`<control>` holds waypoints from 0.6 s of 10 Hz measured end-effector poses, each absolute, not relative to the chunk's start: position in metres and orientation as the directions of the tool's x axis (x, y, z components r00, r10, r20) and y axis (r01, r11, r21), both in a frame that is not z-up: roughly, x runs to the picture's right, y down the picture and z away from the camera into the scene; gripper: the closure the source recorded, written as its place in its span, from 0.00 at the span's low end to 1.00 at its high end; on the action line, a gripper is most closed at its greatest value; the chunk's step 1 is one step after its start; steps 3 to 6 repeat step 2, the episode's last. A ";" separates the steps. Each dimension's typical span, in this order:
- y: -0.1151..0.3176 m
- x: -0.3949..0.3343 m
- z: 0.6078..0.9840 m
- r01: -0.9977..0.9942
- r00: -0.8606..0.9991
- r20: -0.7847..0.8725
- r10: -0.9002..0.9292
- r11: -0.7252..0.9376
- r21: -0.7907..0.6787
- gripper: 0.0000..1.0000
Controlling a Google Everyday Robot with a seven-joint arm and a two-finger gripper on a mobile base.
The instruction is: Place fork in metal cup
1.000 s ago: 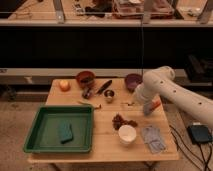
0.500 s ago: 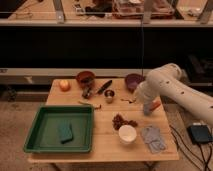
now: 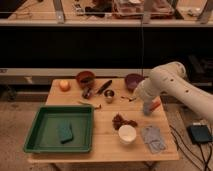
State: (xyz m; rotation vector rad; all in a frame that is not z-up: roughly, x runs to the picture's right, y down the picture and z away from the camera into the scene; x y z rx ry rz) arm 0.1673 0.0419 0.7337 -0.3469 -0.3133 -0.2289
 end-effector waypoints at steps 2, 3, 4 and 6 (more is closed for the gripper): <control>0.035 0.165 0.729 0.280 0.917 0.363 -0.167 0.917 -0.285 1.00; 0.035 0.165 0.729 0.280 0.917 0.363 -0.167 0.917 -0.285 1.00; 0.035 0.165 0.729 0.280 0.917 0.363 -0.167 0.917 -0.285 1.00; 0.035 0.165 0.729 0.280 0.917 0.363 -0.167 0.917 -0.285 1.00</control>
